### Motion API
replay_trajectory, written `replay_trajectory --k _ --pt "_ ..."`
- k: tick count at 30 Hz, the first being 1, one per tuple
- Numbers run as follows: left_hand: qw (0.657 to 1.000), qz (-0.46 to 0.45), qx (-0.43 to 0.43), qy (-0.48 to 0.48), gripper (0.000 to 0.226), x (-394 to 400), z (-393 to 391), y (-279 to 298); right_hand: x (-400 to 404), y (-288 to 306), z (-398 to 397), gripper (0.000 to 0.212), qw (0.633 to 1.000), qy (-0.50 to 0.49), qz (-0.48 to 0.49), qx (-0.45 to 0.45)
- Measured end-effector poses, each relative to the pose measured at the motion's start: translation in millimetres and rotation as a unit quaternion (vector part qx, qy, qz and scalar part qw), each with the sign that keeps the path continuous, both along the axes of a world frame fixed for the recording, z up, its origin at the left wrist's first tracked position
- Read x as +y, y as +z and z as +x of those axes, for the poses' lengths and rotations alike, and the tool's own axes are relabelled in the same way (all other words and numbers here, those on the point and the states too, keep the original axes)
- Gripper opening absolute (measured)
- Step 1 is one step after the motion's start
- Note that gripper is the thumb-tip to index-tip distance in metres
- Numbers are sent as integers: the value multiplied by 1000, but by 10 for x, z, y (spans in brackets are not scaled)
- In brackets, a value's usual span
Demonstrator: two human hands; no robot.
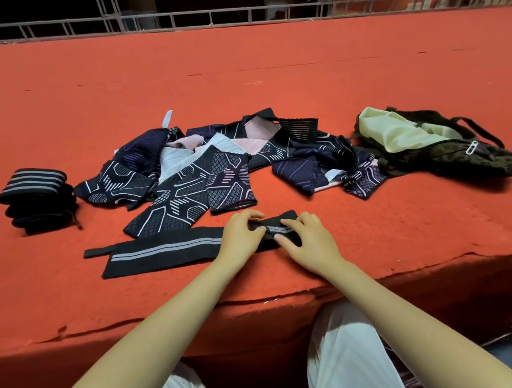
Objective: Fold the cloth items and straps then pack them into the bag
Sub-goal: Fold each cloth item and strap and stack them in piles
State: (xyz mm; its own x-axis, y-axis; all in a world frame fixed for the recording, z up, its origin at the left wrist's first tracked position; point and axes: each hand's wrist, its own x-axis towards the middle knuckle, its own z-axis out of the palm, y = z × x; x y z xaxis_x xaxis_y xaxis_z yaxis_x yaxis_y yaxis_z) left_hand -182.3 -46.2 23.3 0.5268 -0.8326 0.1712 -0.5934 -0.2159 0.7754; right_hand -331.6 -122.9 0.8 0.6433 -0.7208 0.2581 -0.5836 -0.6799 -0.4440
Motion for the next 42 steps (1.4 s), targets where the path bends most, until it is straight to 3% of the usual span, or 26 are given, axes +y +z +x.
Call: replay_trajectory --k 3,6,8,11,13,19,21,23,24,26,29,32,33,35,38,42 --pt "999 -22 -44 14 26 9 37 -44 -49 -6 -24 61 996 -35 54 -59" --pt "991 -12 -135 14 23 51 87 -176 -89 -12 3 56 994 -83 71 -28" --pt "970 2 -241 15 21 103 125 -256 -100 16 53 59 991 -100 93 -1" --pt "926 -33 -376 -19 28 154 143 -321 -131 85 121 46 986 -111 124 9" --pt "913 -32 -401 -71 35 183 65 -345 -165 108 153 39 983 -113 140 25" --pt "984 62 -144 -83 33 191 17 -159 -143 107 147 25 980 -101 168 -27" --pt "995 52 47 -71 26 164 152 6 -111 97 131 30 963 -78 225 -129" --pt "967 7 254 -6 28 173 270 113 -33 140 153 30 928 -34 282 -240" --pt "949 -11 312 35 31 201 330 143 9 177 184 30 915 -9 296 -275" --pt "927 -21 368 67 37 299 398 218 84 224 288 31 909 48 286 -299" --pt "915 -44 398 45 34 422 426 298 194 239 487 23 927 121 247 -256" --pt "957 -35 284 37 10 467 454 273 265 144 638 17 948 140 193 -210" --pt "975 -16 220 38 13 476 488 241 278 116 662 18 954 135 178 -202" --pt "994 40 88 53 42 519 565 174 272 50 691 21 961 125 158 -189" --pt "993 66 -72 61 68 623 646 77 266 10 677 30 966 119 171 -156" --pt "973 57 -220 24 42 703 627 -43 275 -5 624 49 970 117 168 -130"
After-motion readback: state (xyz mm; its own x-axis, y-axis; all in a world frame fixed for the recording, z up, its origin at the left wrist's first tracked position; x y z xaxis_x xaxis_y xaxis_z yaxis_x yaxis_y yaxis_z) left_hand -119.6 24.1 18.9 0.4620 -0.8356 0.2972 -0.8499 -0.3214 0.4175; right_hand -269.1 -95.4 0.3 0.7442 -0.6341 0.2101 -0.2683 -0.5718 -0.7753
